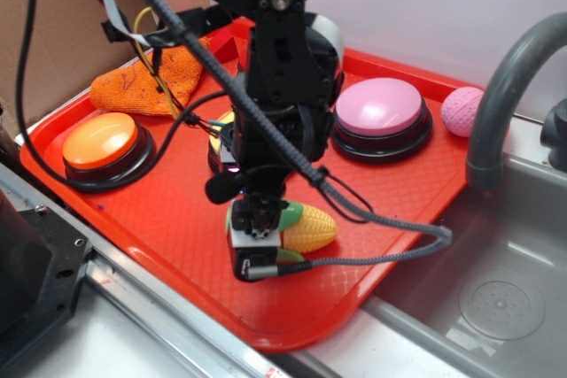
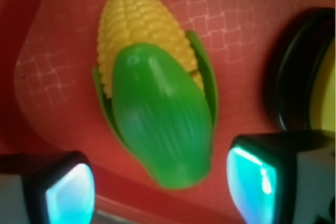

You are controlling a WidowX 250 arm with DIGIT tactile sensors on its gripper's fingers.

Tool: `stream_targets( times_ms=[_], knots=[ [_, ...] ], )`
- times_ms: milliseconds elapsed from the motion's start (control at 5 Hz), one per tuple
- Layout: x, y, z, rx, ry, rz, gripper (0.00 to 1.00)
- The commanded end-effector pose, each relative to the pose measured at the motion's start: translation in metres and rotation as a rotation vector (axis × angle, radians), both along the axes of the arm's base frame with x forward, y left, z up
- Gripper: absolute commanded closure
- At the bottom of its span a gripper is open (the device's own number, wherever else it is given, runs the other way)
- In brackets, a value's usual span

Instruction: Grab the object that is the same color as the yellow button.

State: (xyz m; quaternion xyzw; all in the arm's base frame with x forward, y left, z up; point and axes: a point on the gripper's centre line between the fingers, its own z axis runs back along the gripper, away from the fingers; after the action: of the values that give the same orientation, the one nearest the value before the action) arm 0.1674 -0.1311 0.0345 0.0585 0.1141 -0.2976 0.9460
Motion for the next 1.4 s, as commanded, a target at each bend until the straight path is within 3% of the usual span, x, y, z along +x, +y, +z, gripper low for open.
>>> stream_targets(
  times_ms=[0, 200, 600, 800, 1200],
  knots=[
    [0.0, -0.006, -0.014, -0.129, -0.1, -0.232, 0.0],
    [0.0, -0.009, -0.023, -0.16, -0.088, -0.25, 0.0],
    [0.008, -0.011, -0.028, -0.168, -0.079, -0.239, 0.0],
    [0.013, -0.013, -0.028, -0.2, -0.077, -0.221, 1.0],
    [0.006, 0.0, -0.02, -0.178, -0.103, -0.157, 1.0]
  ],
)
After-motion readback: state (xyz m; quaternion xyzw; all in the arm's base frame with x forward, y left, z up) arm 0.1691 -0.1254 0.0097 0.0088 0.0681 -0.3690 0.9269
